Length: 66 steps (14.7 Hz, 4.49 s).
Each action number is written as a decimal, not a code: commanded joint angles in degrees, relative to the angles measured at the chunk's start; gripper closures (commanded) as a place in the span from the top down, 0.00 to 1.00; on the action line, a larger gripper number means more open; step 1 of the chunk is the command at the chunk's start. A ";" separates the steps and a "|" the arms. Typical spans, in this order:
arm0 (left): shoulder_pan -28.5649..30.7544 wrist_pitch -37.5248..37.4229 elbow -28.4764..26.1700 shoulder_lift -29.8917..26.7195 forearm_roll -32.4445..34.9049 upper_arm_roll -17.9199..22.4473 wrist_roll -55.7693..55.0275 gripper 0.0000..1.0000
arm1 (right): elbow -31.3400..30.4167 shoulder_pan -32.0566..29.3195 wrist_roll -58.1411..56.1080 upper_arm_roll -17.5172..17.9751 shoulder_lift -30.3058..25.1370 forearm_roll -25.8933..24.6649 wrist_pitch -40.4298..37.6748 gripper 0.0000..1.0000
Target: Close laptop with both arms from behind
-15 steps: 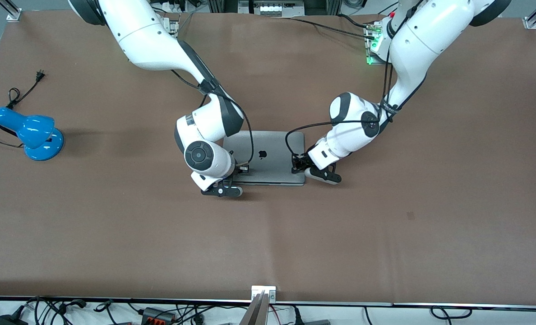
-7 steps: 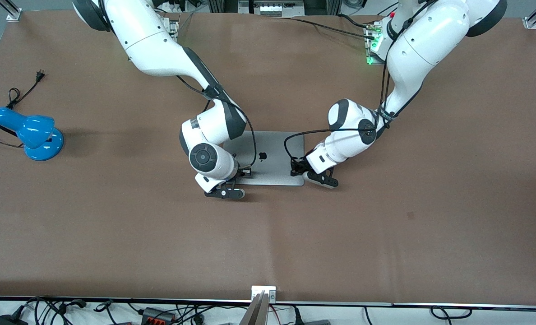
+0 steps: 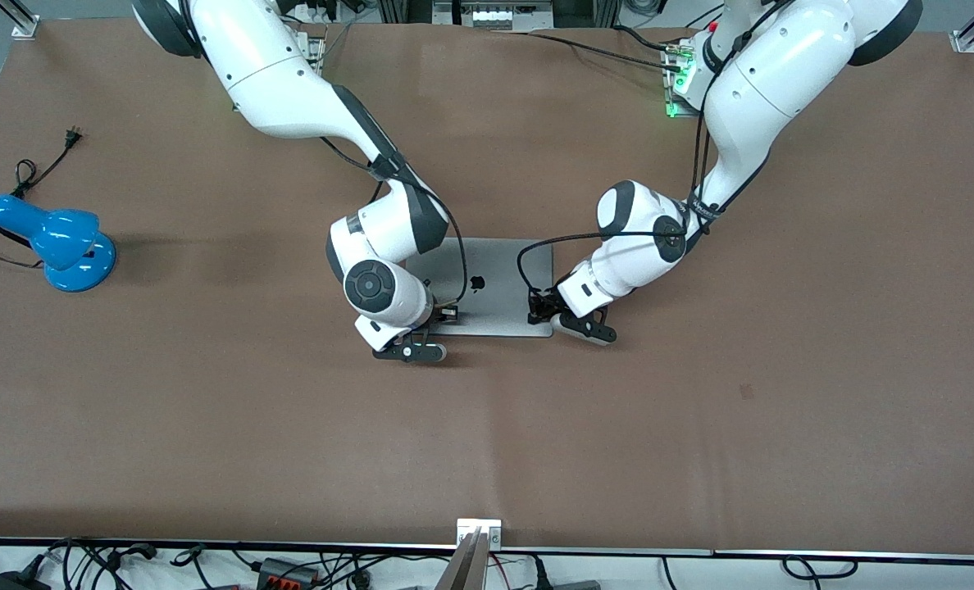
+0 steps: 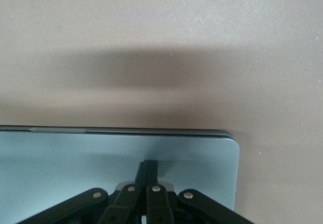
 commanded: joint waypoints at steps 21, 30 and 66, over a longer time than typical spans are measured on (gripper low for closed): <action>10.47 -84.59 29.67 -27.57 23.73 8.05 0.70 1.00 | 3.54 -11.04 -11.02 -12.85 -25.23 -4.27 -22.86 1.00; 12.25 -82.94 27.91 -30.31 22.24 12.07 0.53 1.00 | 4.25 -22.72 -18.34 -9.62 -30.95 -4.35 -27.08 1.00; 2.32 -72.21 13.84 -42.08 18.01 26.86 0.00 1.00 | -22.74 -36.02 -30.64 0.07 -53.02 -12.79 -26.64 1.00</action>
